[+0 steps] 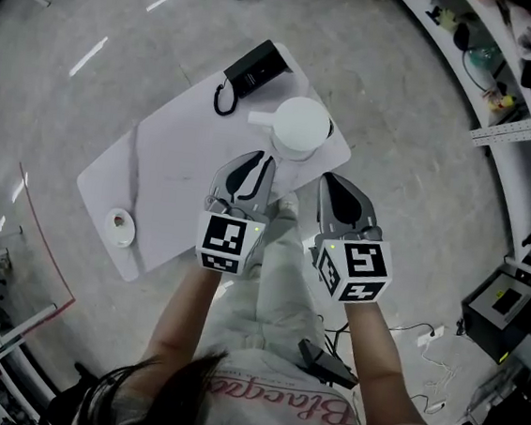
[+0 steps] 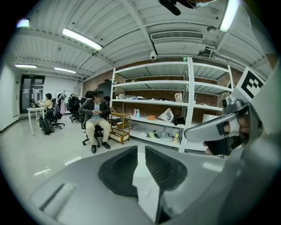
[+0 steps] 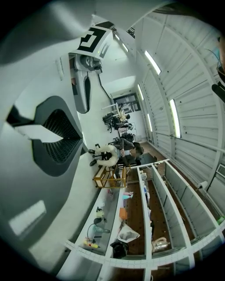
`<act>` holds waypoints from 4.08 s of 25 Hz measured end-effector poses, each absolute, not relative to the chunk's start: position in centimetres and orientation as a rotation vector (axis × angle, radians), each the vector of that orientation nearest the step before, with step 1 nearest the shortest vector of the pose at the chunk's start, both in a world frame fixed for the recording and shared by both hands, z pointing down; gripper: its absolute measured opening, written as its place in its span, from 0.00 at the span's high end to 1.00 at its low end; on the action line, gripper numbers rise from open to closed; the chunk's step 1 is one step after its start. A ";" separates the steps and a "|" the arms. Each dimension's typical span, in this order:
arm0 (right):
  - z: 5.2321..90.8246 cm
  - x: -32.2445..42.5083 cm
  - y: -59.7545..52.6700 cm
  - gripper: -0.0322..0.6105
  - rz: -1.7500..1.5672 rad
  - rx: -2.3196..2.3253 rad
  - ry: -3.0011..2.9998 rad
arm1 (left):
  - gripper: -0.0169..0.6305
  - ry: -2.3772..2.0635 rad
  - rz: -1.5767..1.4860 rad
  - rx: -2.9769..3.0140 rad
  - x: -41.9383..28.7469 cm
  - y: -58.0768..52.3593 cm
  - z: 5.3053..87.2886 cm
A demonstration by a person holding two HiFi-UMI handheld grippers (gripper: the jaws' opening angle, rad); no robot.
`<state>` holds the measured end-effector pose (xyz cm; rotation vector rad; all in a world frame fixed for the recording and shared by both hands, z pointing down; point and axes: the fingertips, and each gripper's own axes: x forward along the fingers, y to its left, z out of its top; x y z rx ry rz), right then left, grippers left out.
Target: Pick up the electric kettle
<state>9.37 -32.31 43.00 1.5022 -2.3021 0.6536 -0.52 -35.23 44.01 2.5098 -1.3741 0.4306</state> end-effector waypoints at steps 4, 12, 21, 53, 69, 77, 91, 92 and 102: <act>46.0 9.7 -33.5 0.92 0.710 1.503 -2.281 | 0.86 -1.394 0.476 2.482 -1.0 -36.5 47.1; 52.8 10.9 -34.8 0.92 0.791 1.539 -2.214 | 0.79 -1.486 0.493 2.381 -3.0 -38.6 54.0; 59.3 12.4 -36.0 0.92 0.795 1.557 -2.135 | 0.72 -1.621 0.552 2.288 -4.7 -41.6 61.0; 65.6 14.6 -41.6 0.92 0.805 1.559 -2.104 | 0.87 -1.838 0.404 2.341 -4.4 -50.2 64.6; 64.8 14.6 -41.1 0.92 0.791 1.597 -2.101 | 0.88 -1.998 0.291 2.152 -5.5 -51.1 63.0; 62.4 13.9 -40.8 0.92 0.769 1.622 -2.133 | 0.87 -2.020 0.277 2.163 -6.6 -50.8 59.8; 51.7 13.9 -42.8 0.92 0.629 1.649 -2.216 | 0.88 -1.968 0.211 2.209 -5.3 -50.6 49.6; 51.0 14.0 -42.8 0.92 0.619 1.652 -2.220 | 0.87 -1.970 0.209 2.212 -5.3 -50.6 48.7; 43.1 14.8 -43.4 0.92 0.520 1.637 -2.266 | 0.87 -1.988 0.186 2.195 -5.3 -50.3 41.5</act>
